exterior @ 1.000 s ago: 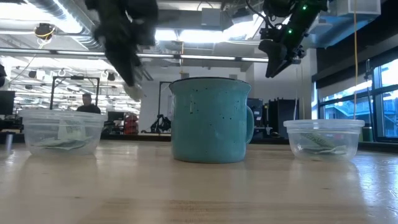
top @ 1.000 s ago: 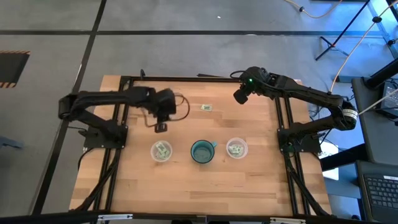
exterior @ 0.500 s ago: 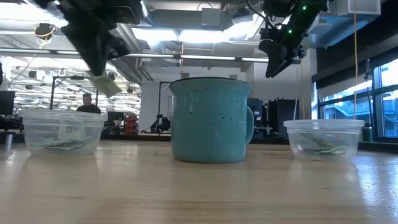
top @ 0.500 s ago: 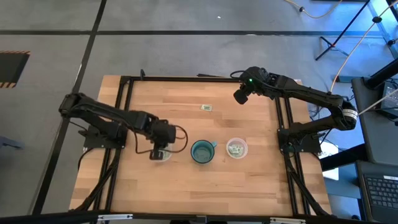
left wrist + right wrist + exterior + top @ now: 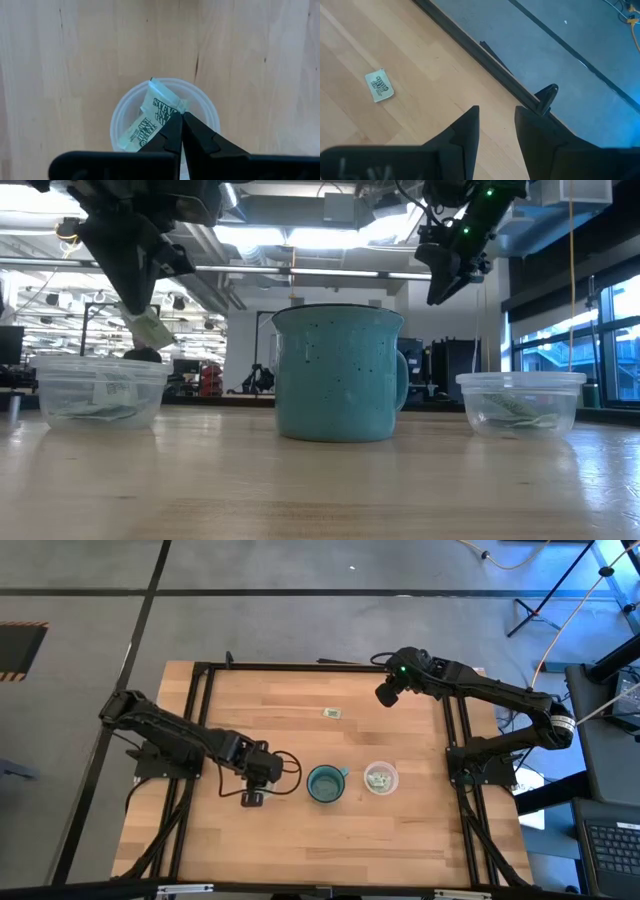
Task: Pick and place Stevia / Truvia into bins
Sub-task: Put the green stevia packet into the left transparent container
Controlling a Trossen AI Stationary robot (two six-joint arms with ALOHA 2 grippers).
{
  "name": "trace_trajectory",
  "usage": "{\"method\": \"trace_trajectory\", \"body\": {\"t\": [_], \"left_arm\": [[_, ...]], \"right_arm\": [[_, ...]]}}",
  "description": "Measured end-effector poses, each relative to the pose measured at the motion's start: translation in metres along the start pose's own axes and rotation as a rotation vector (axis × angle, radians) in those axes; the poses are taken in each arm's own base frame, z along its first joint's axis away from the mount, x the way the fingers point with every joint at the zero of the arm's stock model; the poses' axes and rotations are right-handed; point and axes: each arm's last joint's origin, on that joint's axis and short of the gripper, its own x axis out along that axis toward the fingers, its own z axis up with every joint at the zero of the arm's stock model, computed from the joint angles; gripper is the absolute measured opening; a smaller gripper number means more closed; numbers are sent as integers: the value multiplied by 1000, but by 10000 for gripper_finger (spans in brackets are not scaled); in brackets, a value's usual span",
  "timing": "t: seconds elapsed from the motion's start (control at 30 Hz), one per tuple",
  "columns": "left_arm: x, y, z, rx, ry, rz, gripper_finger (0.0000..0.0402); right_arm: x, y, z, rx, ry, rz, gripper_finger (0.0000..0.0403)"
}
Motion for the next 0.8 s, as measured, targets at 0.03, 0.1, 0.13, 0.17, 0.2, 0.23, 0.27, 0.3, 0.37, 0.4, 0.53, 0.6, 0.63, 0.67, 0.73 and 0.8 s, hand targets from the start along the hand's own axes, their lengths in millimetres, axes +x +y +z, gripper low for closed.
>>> {"method": "trace_trajectory", "body": {"t": [0.03, 0.1, 0.13, 0.17, 0.2, 0.23, 0.27, 0.3, 0.37, 0.4, 0.53, 0.6, 0.63, 0.67, 0.73, 0.8], "left_arm": [[0, -1, 0, 2, -2, 6, 4], [0, -3, -1, 11, -7, 18, 5], [0, -4, -1, 15, -11, 21, 5], [0, -5, -1, 18, -14, 22, 5], [0, -6, -1, 21, -16, 24, 4], [1, -5, -2, 21, -18, 25, 4], [3, -5, -3, 21, -20, 23, 4], [6, -4, -6, 20, -25, 13, 4], [10, -1, -12, 4, -47, -29, 5], [11, 0, -14, -11, -57, -56, 5], [15, 4, -26, -37, -79, -84, 6], [16, 6, -30, -22, -105, -92, 6], [17, 6, -33, -17, -104, -91, 6], [18, 7, -35, -7, -99, -88, 6], [20, 8, -37, 7, -98, -87, 7], [20, 8, -37, 16, -98, -94, 9]], "right_arm": [[0, 0, 0, 0, 0, 0, 129], [0, 0, 0, 1, 0, 0, 129], [0, 0, 0, 5, 0, 0, 129], [0, 0, 0, 13, 0, 0, 129], [0, 0, 0, 24, 0, 0, 129], [0, 0, 0, 26, 0, 0, 129], [0, 0, 0, 26, 0, 0, 129], [0, 0, 0, 26, 0, 0, 129], [0, 0, 0, 27, 0, 0, 129], [0, 0, 0, 27, 0, 0, 129], [0, 0, 0, 30, 0, 0, 129], [0, 0, 0, 30, 0, 0, 129], [0, 0, 0, 30, 0, 0, 129], [0, 0, 0, 35, 0, 0, 129], [0, 0, 0, 58, 0, 0, 129], [0, 0, 0, 74, 0, 0, 129]]}}
